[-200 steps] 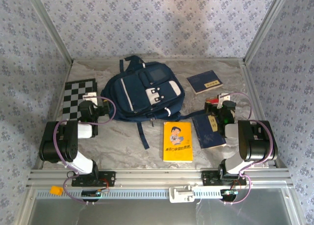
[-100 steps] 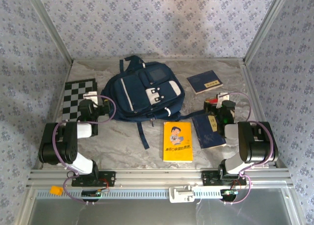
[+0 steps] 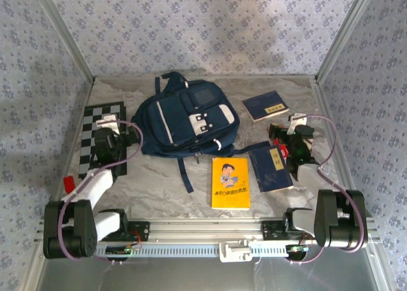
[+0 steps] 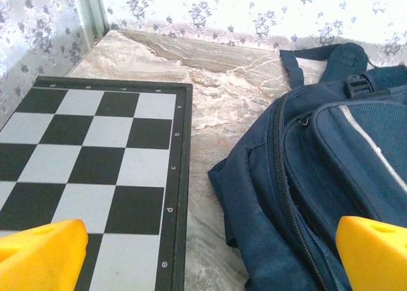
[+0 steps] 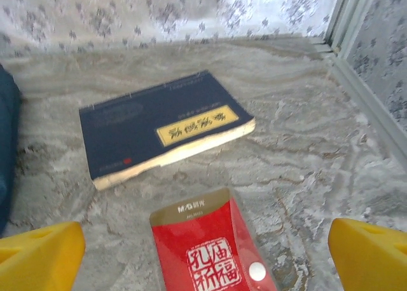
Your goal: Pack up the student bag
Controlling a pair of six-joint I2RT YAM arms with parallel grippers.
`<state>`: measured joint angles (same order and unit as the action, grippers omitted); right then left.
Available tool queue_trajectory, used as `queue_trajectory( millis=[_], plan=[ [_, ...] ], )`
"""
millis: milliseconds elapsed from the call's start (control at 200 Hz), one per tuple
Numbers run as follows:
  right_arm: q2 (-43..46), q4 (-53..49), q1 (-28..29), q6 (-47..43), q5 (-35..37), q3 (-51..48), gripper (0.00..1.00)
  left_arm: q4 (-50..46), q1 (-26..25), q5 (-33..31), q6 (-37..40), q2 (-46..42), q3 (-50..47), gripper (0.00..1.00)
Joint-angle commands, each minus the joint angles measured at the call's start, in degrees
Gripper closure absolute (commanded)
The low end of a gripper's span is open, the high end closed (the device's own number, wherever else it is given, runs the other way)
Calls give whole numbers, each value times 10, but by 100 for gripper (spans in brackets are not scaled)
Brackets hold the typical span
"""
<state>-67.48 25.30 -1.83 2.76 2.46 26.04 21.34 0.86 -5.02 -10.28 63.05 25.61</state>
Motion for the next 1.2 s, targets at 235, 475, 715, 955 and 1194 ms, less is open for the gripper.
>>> queue_trajectory(
  millis=[235,475,715,955,1194],
  plan=[
    [81,-312,-81,279,-72,59,0,-256,10,-10,-245,-103,65,0],
    [89,-377,-35,272,-123,79,0,-336,21,129,-275,-113,82,0],
    [69,-427,98,314,-111,109,0,-384,10,227,-303,-142,76,0],
    [4,-399,235,434,-118,136,0,-398,-77,224,-335,-167,58,0],
    [-94,-307,334,528,-123,163,0,-361,-213,158,-361,-176,34,0]
  ],
)
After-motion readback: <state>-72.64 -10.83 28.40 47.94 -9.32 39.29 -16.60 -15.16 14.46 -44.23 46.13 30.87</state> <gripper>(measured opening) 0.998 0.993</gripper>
